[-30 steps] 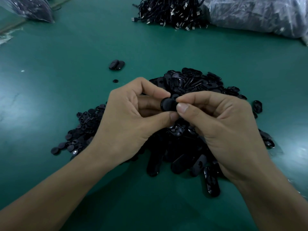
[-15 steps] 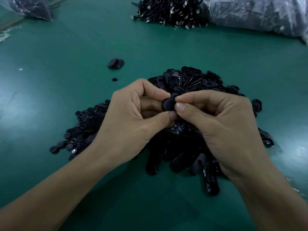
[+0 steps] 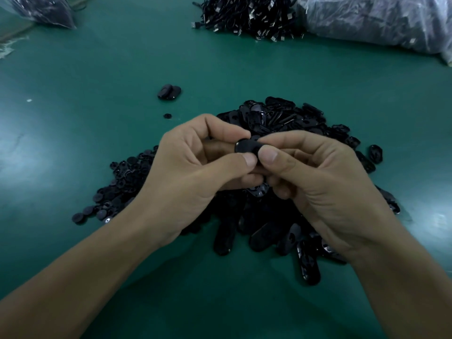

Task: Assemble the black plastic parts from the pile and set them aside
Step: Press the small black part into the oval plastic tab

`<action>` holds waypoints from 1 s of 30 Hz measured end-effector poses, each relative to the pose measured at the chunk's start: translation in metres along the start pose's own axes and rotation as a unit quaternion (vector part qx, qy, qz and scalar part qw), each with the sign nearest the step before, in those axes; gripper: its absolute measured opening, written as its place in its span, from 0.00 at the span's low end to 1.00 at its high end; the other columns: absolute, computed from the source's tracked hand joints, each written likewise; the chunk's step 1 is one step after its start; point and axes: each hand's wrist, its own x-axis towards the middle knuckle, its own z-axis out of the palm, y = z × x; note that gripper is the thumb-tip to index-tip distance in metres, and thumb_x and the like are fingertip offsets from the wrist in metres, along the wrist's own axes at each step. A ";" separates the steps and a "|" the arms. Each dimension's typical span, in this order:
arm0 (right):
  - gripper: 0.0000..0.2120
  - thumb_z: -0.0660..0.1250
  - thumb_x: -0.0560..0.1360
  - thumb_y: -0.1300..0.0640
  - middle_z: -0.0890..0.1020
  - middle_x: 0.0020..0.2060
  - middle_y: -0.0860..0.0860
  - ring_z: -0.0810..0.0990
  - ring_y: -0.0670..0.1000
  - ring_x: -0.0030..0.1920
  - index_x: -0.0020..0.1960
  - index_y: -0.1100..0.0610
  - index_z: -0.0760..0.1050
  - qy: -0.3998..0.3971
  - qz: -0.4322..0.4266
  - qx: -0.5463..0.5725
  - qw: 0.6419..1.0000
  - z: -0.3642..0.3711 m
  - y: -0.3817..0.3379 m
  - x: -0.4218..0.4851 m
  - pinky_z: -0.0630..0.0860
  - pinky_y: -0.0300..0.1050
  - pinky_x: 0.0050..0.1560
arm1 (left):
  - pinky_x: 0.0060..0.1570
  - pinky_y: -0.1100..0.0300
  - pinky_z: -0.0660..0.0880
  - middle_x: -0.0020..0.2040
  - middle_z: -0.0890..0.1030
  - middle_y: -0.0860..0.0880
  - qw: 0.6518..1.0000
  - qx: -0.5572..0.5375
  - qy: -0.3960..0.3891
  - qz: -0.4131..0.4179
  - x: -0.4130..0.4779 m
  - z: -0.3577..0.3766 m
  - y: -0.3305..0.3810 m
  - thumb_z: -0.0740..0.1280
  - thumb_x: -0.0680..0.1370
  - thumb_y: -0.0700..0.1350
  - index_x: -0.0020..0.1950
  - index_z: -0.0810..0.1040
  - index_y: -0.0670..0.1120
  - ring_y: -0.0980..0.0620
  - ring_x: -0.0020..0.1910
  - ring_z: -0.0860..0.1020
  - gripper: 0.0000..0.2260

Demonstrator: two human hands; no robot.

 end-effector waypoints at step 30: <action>0.05 0.74 0.73 0.64 0.84 0.31 0.51 0.81 0.44 0.31 0.46 0.55 0.85 0.027 -0.095 -0.129 0.987 -0.002 -0.005 -0.004 0.76 0.35 0.32 | 0.37 0.60 0.81 0.37 0.85 0.41 0.999 0.020 -0.016 0.024 0.003 -0.003 0.000 0.74 0.70 0.41 0.48 0.77 0.43 0.46 0.37 0.86 0.10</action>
